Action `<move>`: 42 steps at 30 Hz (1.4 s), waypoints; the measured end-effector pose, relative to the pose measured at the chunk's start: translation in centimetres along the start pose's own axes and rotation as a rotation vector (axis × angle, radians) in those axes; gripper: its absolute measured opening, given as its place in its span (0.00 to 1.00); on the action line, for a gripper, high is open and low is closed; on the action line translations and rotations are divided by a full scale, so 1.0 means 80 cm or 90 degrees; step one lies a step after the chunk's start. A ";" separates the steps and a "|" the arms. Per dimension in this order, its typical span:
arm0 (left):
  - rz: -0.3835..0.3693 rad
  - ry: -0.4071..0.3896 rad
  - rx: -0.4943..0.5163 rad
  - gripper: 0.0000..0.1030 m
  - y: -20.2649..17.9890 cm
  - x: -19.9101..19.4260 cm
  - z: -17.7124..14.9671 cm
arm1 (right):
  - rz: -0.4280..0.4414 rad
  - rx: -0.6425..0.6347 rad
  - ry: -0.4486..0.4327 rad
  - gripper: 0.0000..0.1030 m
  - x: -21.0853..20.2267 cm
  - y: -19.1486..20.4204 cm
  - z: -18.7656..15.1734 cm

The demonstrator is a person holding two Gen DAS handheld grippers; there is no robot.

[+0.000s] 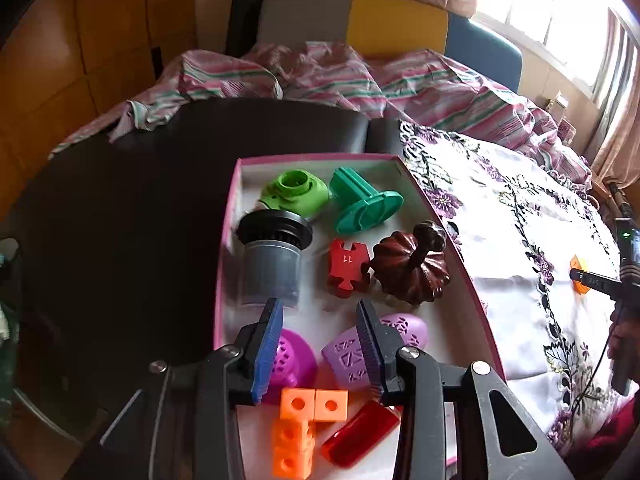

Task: Organize rigid objects
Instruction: 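Lower the red puzzle piece into the tray and open the left gripper, then carry the yellow clip into the tray and open the right gripper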

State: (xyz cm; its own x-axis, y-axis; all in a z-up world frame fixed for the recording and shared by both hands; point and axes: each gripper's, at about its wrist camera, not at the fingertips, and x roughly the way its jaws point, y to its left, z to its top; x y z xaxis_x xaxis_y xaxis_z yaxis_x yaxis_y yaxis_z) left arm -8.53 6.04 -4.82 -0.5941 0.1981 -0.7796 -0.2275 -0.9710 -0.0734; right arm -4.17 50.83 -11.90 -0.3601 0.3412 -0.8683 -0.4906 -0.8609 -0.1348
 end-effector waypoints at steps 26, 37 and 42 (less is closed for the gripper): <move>0.028 0.002 -0.039 0.41 0.027 -0.029 -0.023 | 0.035 -0.001 -0.002 0.28 -0.006 0.008 -0.001; 0.043 -0.001 -0.049 0.41 0.044 -0.032 -0.028 | 0.105 0.011 -0.047 0.28 -0.050 0.022 0.006; 0.045 0.001 -0.060 0.41 0.053 -0.031 -0.032 | 0.215 -0.042 -0.064 0.28 -0.101 0.087 -0.008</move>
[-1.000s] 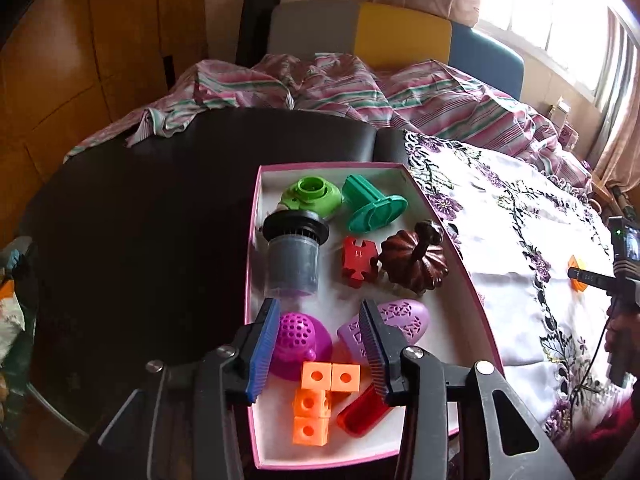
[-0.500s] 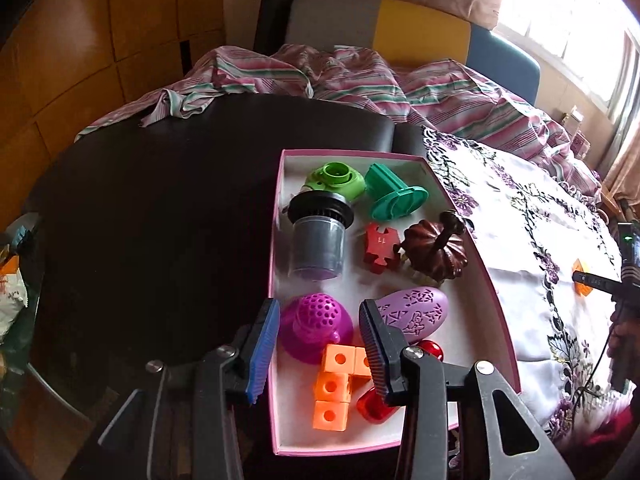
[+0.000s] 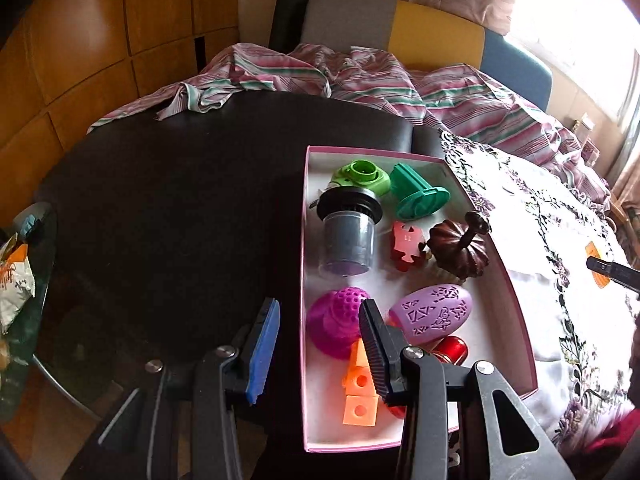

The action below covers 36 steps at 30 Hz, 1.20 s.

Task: Organize rigid objects
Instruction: 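Carry the yellow clip into the tray and open the right gripper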

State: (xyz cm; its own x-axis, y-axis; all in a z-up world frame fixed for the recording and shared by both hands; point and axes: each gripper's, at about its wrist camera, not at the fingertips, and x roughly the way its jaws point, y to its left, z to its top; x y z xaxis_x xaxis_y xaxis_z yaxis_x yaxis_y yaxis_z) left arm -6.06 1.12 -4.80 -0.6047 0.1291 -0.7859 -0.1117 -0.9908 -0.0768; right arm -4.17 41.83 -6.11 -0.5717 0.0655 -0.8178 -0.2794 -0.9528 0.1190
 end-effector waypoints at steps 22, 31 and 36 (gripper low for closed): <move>-0.015 0.001 -0.016 0.41 0.017 0.000 -0.009 | 0.143 -0.105 0.079 0.29 0.005 0.255 -0.086; -0.013 -0.002 -0.018 0.43 0.018 0.000 -0.012 | 0.138 -0.111 0.089 0.31 0.013 0.253 -0.096; -0.001 -0.017 -0.021 0.54 0.019 -0.007 -0.010 | 0.138 -0.111 0.078 0.31 0.009 0.253 -0.097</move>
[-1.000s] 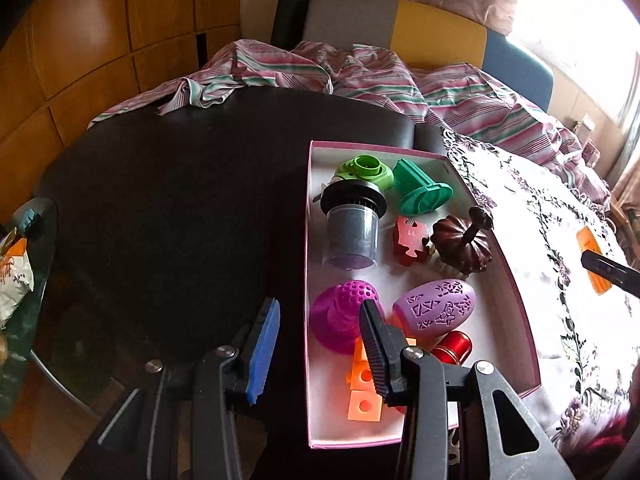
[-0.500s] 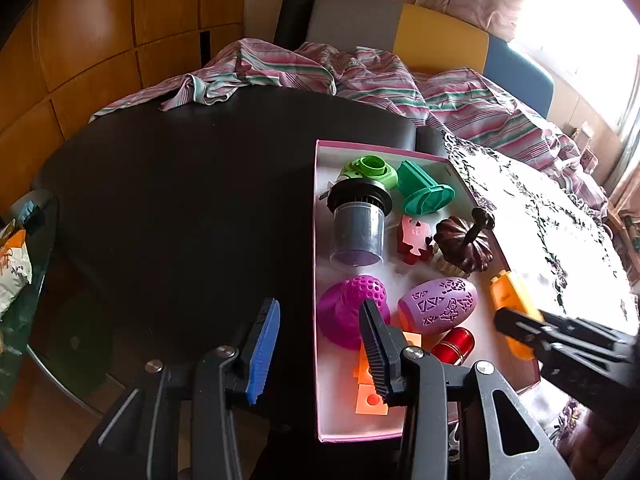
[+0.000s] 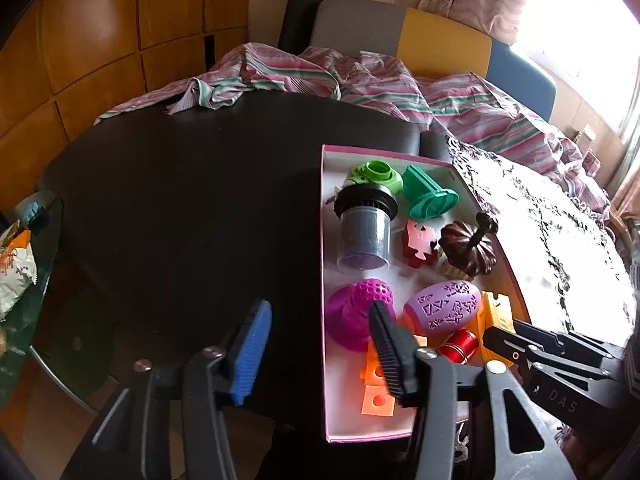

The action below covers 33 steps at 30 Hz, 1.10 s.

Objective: Organize rigid objects

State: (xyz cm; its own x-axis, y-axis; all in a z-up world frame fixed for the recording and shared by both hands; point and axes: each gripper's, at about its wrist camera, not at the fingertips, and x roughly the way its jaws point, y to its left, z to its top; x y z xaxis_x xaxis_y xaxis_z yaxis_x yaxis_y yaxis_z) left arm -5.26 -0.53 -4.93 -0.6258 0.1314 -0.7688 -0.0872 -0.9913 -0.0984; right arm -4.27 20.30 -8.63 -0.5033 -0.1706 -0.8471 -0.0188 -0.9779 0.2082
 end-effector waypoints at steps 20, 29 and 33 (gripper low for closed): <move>0.030 -0.078 -0.005 0.96 -0.005 -0.051 -0.004 | -0.106 -0.064 -0.170 0.42 -0.061 0.036 -0.010; 0.040 -0.074 0.002 1.00 -0.008 -0.066 -0.016 | -0.126 -0.055 -0.175 0.42 -0.063 0.037 -0.017; 0.076 -0.087 0.011 1.00 -0.013 -0.072 -0.020 | -0.128 -0.055 -0.186 0.42 -0.069 0.039 -0.016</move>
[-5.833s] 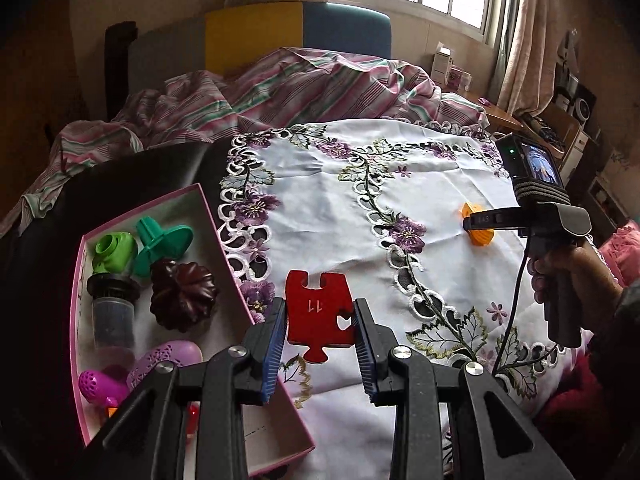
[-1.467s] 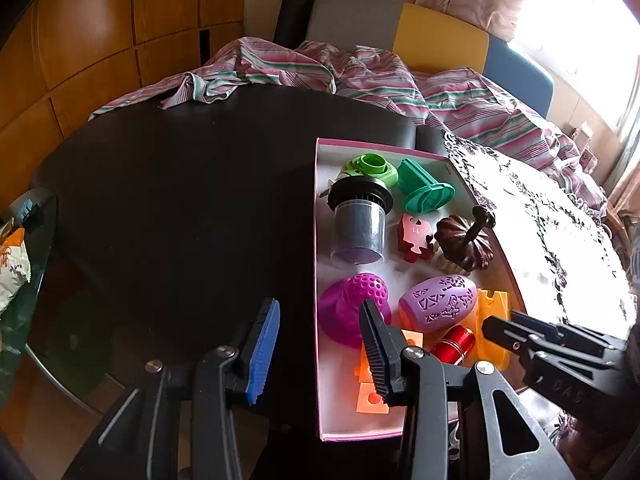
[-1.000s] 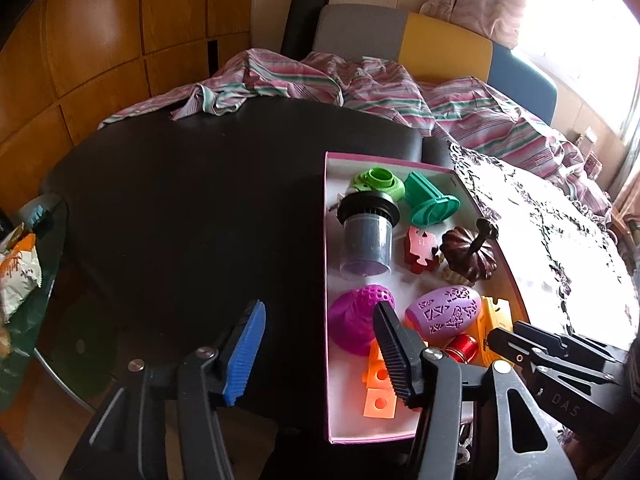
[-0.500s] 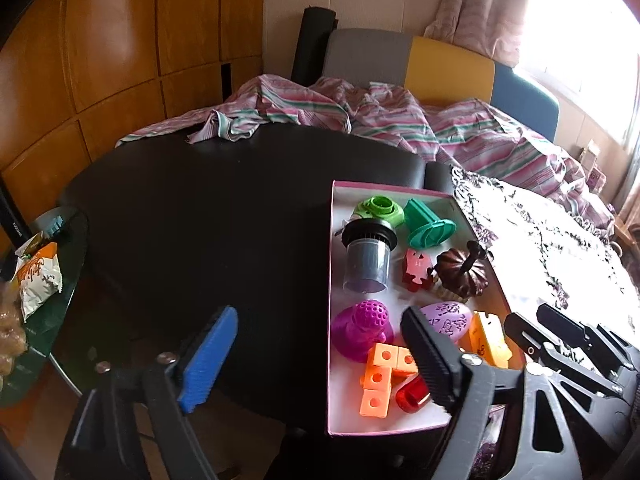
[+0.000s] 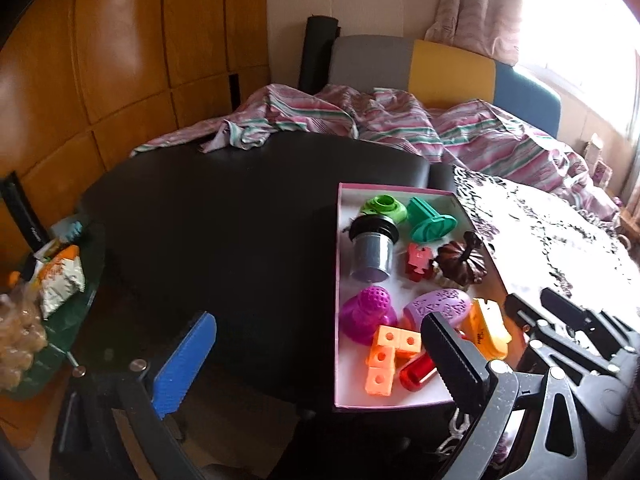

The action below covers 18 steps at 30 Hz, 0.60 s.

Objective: Organize rigid objects

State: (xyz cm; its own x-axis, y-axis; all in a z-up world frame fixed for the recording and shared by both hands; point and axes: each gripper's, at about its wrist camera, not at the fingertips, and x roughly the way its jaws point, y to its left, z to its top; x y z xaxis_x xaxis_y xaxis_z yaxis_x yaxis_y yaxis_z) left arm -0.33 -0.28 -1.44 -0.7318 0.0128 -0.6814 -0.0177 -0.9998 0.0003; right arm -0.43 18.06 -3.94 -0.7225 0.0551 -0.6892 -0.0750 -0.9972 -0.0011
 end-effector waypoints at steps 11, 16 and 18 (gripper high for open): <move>0.009 -0.028 -0.019 1.00 0.008 -0.015 0.002 | 0.006 -0.002 -0.012 0.42 -0.009 0.005 0.007; 0.006 -0.026 -0.022 1.00 0.008 -0.015 0.002 | 0.009 -0.002 -0.014 0.42 -0.010 0.006 0.008; 0.004 -0.026 -0.024 1.00 0.009 -0.015 0.002 | 0.009 -0.002 -0.015 0.42 -0.010 0.006 0.009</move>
State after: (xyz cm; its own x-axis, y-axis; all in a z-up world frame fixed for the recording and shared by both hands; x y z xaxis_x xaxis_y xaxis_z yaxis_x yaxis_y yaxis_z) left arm 0.43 -1.01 -0.50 -0.7587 0.0064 -0.6514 0.0122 -0.9996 -0.0239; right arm -0.39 17.56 -2.90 -0.7389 0.0427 -0.6724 -0.0629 -0.9980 0.0058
